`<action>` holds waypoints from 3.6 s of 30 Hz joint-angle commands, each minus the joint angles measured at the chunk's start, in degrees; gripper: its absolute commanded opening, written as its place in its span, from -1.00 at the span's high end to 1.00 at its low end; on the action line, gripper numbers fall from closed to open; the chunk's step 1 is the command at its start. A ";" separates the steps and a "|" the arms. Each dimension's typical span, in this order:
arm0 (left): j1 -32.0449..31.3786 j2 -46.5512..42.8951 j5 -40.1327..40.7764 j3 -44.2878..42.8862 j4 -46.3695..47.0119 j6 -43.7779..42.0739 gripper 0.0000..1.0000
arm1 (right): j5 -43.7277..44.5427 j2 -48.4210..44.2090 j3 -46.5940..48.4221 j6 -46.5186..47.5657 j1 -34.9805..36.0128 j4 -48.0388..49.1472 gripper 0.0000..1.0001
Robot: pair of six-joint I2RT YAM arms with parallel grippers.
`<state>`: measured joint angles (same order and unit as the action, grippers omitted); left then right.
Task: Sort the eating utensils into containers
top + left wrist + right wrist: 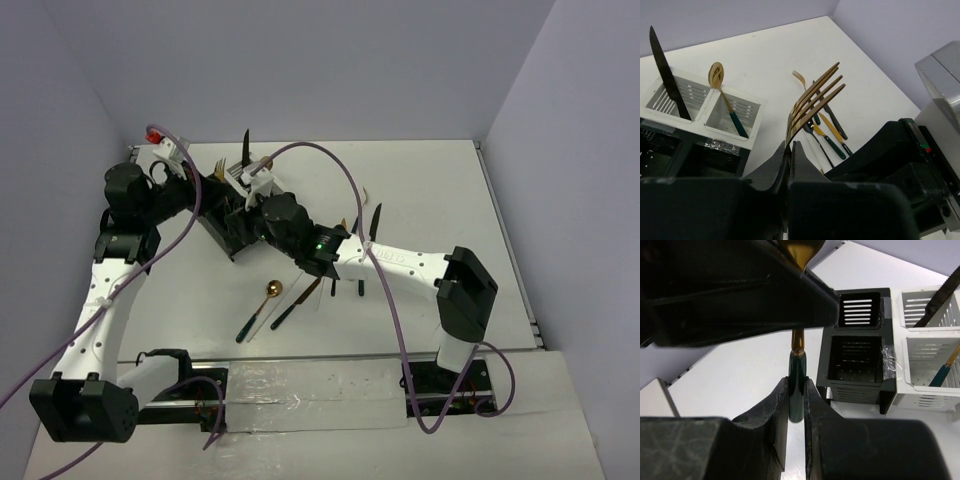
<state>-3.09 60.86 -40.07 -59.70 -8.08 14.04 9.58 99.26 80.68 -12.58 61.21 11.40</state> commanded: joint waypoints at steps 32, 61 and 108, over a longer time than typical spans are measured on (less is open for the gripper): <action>7.93 35.90 9.23 0.46 43.14 -7.54 0.55 | 13.80 -33.35 -31.46 -15.19 -19.44 -28.26 -0.39; 8.28 29.68 17.04 -5.51 23.74 -2.09 -0.99 | -0.17 5.84 -3.71 -9.66 -39.68 -48.22 -0.08; 8.19 12.53 16.52 -0.06 16.95 -7.28 -0.99 | -3.08 12.21 1.42 4.41 -42.84 -46.30 1.00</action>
<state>4.95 74.81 -23.16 -59.61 8.54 7.27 4.89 117.30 84.99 -9.87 18.33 -39.72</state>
